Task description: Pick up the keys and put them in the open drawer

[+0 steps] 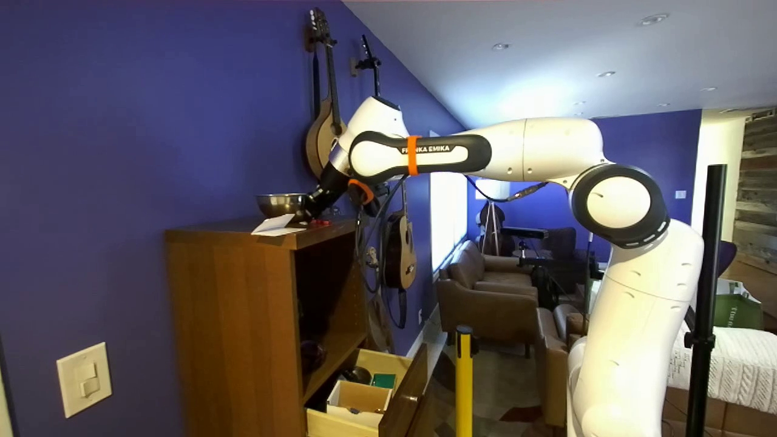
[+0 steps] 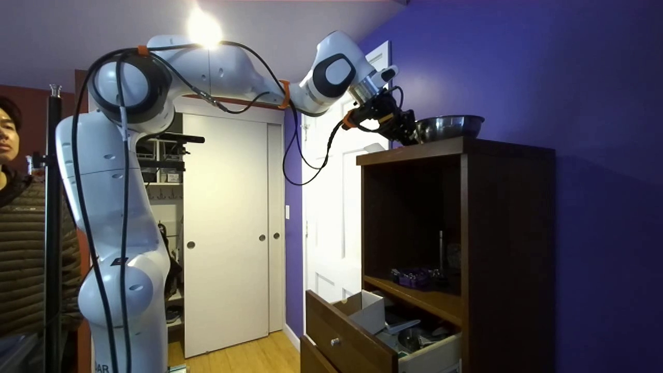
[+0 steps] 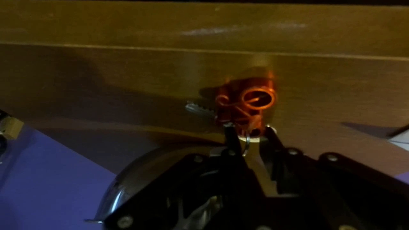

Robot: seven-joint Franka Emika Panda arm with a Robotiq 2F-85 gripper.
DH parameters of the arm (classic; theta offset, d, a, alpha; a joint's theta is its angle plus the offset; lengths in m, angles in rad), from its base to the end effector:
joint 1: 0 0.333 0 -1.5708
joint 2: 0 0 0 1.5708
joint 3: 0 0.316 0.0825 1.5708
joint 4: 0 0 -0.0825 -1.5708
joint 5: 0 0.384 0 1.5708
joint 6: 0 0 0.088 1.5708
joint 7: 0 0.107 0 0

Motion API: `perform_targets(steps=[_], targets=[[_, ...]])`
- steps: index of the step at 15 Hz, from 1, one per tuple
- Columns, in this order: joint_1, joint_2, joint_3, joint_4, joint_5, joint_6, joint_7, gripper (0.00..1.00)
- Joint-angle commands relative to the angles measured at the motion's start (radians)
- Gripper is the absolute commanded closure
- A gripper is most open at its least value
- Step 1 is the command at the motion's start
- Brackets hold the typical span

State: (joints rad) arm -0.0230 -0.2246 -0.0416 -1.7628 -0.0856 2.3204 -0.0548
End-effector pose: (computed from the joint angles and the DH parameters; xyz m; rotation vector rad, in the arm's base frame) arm 0.5277 -0.0389 0.7405 2.7996 0.0279 1.1456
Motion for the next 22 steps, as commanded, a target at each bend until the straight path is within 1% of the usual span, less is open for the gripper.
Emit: perform_targets(steps=[1, 4, 8, 13, 15, 17, 19, 20, 22], targets=[[-0.021, -0.004, 0.012, 0.009, -0.041, 0.011, 0.057, 0.94], [-0.03, -0.053, 0.002, -0.016, -0.043, -0.026, 0.05, 0.94], [-0.027, -0.18, -0.045, -0.074, 0.025, -0.078, -0.035, 0.94], [-0.038, -0.338, -0.088, -0.16, -0.015, -0.248, -0.143, 0.94], [-0.046, -0.376, -0.093, -0.207, -0.023, -0.324, -0.154, 0.94], [-0.054, -0.389, -0.083, -0.263, -0.028, -0.384, -0.129, 0.94], [-0.059, -0.381, -0.069, -0.33, -0.031, -0.415, -0.09, 0.94], [-0.067, -0.362, -0.062, -0.37, -0.041, -0.426, -0.067, 0.94], [-0.066, -0.316, -0.062, -0.447, -0.023, -0.42, -0.016, 0.94]])
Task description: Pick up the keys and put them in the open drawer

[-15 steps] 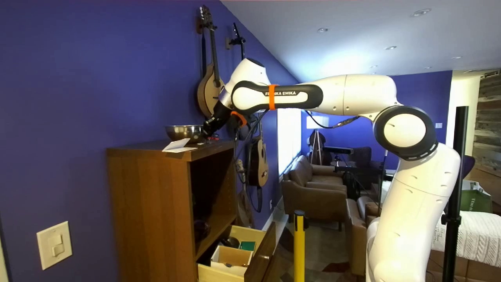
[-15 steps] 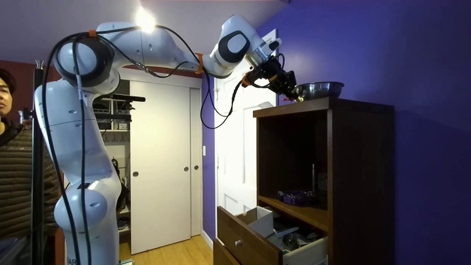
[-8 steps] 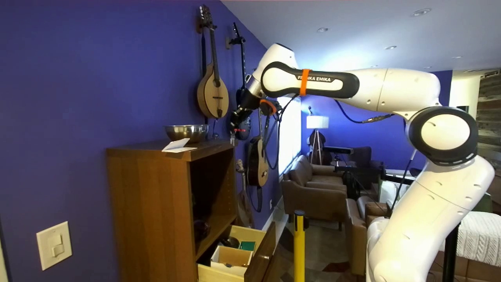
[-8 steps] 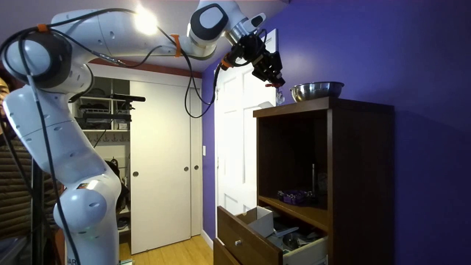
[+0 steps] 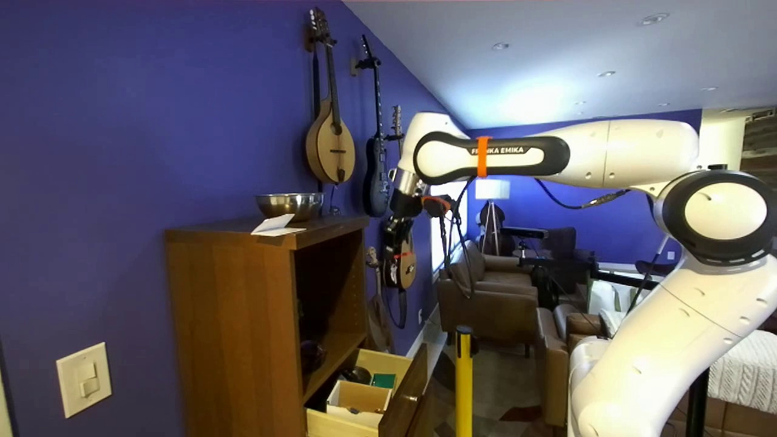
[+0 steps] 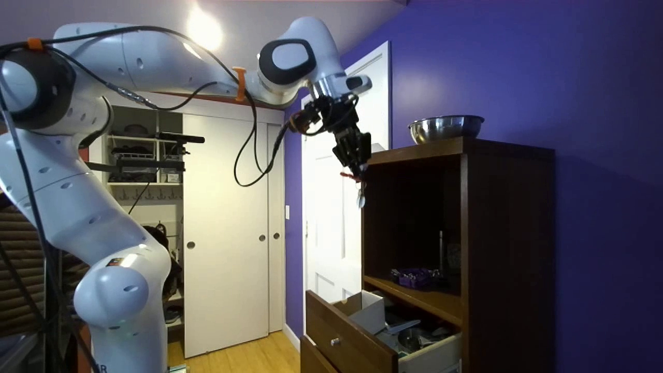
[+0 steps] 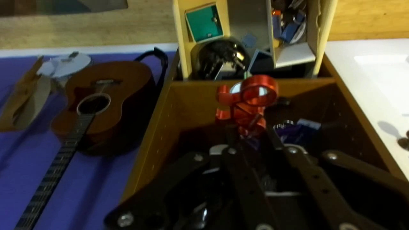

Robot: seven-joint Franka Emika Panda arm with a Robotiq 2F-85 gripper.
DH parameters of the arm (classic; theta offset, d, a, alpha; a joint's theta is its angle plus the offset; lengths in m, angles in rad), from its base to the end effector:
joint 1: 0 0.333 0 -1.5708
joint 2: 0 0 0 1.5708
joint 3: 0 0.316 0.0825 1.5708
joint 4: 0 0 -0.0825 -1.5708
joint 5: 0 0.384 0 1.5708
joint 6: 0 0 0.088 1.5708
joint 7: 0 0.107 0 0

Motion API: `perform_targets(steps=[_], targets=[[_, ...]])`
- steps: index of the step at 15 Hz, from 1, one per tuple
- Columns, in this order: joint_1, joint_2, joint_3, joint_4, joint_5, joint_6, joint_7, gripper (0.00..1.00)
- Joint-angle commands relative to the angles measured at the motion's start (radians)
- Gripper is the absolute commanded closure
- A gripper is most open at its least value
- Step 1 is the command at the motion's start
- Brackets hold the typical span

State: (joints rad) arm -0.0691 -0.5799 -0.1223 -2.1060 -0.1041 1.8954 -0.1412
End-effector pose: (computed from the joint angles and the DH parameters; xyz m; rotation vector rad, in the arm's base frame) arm 0.3866 -0.0978 0.6719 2.9998 -0.0417 0.5392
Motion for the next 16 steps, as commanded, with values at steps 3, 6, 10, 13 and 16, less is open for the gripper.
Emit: perform_targets(steps=[3, 6, 10, 13, 16], targets=[[-0.008, 0.057, 0.013, -0.112, 0.007, -0.004, 0.075, 0.78], [-0.009, 0.112, 0.024, -0.143, 0.007, -0.003, 0.115, 0.78], [0.006, 0.146, 0.035, -0.157, 0.033, 0.046, 0.138, 0.94], [0.038, 0.221, 0.055, -0.195, 0.099, 0.179, 0.162, 0.94], [0.062, 0.296, 0.083, -0.201, 0.149, 0.251, 0.172, 0.94]])
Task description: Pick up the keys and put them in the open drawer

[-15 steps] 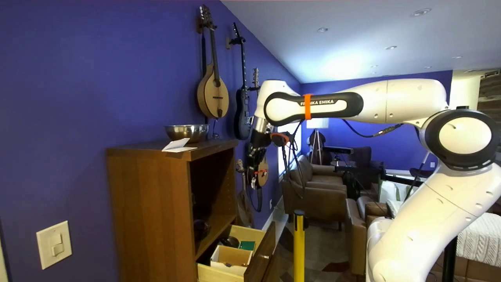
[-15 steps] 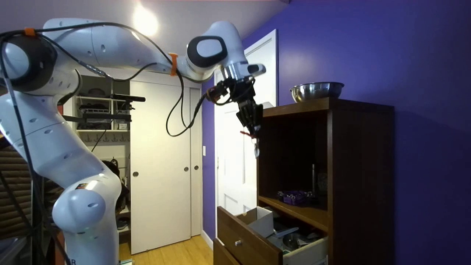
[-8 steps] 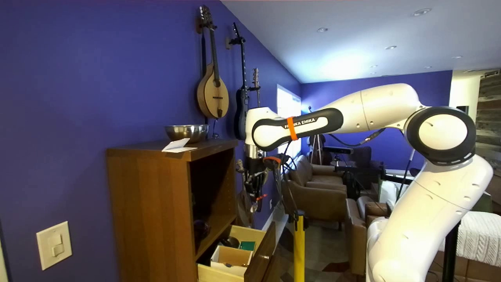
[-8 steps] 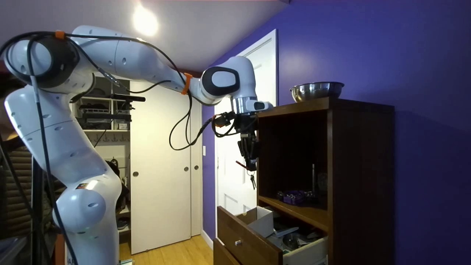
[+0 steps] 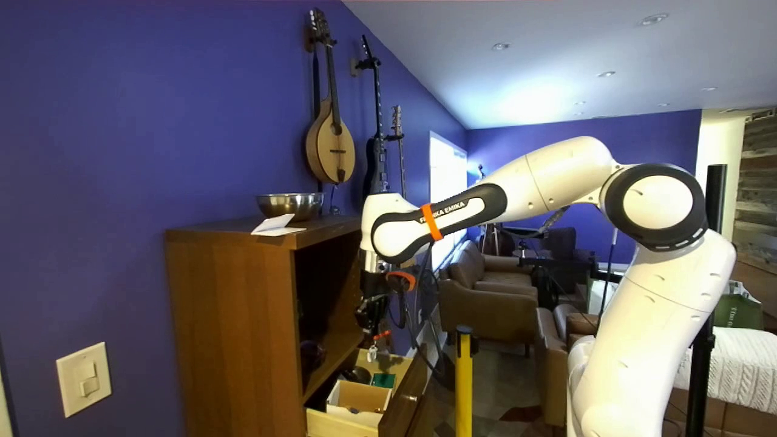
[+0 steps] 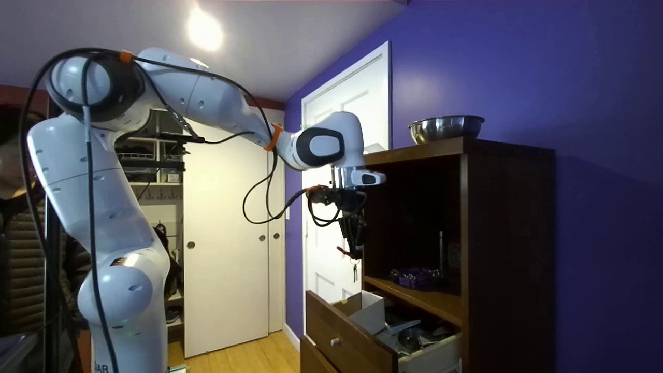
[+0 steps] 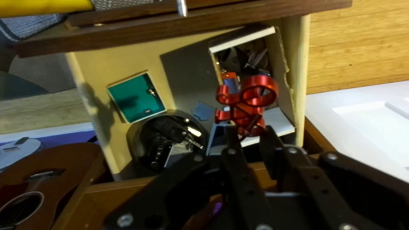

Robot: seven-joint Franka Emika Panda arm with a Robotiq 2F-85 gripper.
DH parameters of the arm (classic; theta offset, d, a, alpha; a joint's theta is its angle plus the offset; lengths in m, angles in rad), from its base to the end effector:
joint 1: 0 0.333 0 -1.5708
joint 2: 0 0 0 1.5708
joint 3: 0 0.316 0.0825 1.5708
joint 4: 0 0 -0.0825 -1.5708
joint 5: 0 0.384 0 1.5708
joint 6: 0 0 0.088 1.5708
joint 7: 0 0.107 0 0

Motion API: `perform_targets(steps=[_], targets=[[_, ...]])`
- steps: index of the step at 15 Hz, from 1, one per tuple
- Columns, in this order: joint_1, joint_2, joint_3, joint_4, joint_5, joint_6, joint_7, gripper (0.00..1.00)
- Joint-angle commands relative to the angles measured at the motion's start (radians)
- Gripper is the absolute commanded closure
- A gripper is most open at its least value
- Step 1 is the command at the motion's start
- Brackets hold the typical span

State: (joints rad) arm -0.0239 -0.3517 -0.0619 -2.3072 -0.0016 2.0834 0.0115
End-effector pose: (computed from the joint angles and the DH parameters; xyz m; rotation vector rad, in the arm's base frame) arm 0.4547 -0.0409 0.4952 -3.1164 0.1469 -0.1998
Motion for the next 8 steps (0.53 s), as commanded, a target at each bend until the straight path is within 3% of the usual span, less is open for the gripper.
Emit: perform_targets(steps=[1, 8], targets=[[0.022, 0.09, 0.025, 0.002, 0.06, 0.065, 0.013, 0.94], [0.026, 0.186, 0.022, -0.015, 0.129, 0.16, -0.029, 0.94]])
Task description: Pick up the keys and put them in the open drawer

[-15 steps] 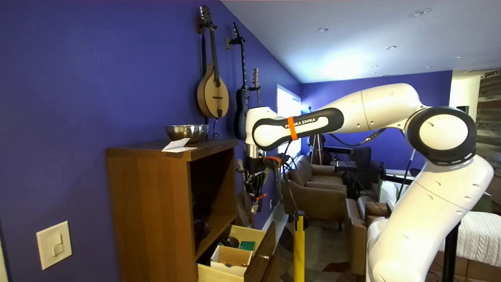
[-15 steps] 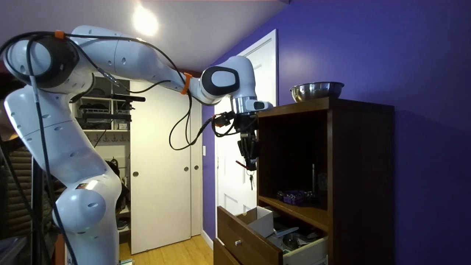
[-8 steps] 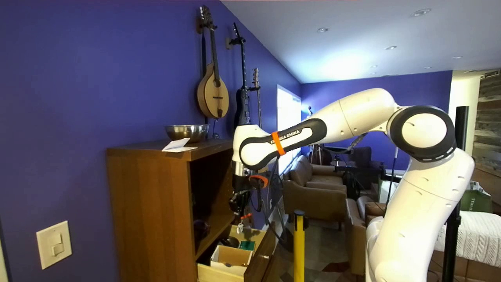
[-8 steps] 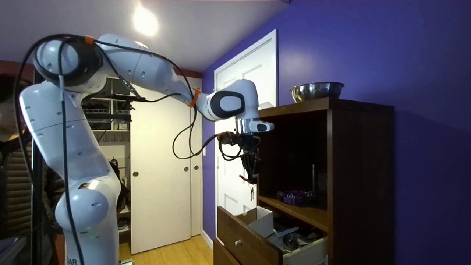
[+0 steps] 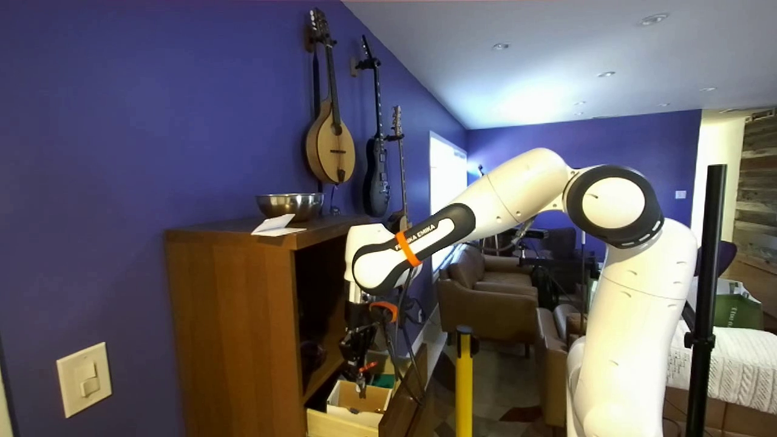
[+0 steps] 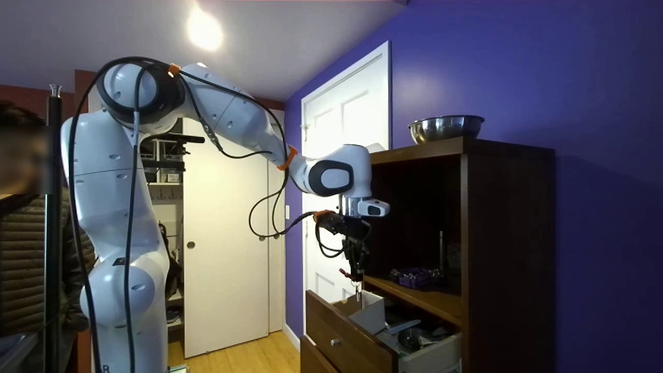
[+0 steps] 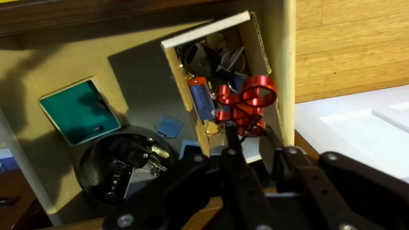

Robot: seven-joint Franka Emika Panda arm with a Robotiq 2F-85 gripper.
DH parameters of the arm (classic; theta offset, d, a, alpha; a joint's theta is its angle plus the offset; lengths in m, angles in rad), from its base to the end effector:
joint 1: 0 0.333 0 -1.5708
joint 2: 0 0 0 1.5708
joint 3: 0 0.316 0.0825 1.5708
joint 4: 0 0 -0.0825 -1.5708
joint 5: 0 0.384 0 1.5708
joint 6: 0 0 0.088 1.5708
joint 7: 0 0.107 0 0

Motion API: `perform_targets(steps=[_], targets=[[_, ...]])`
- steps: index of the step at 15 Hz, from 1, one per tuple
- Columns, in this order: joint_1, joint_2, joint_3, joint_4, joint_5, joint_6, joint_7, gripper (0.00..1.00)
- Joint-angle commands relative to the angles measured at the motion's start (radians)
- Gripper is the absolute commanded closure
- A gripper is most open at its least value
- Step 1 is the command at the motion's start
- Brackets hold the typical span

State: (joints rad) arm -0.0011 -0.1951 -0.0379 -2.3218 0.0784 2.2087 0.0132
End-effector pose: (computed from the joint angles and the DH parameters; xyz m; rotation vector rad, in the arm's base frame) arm 0.4856 -0.0167 0.4270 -3.0643 0.1471 -0.1268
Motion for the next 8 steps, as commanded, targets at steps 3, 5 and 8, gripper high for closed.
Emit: perform_targets(steps=[3, 5, 8], targets=[[0.004, 0.056, -0.003, 0.009, 0.074, 0.049, -0.059, 0.52], [-0.004, 0.046, -0.009, 0.013, 0.082, 0.035, -0.075, 0.39], [-0.008, -0.003, -0.02, 0.013, 0.096, 0.018, -0.109, 0.19]])
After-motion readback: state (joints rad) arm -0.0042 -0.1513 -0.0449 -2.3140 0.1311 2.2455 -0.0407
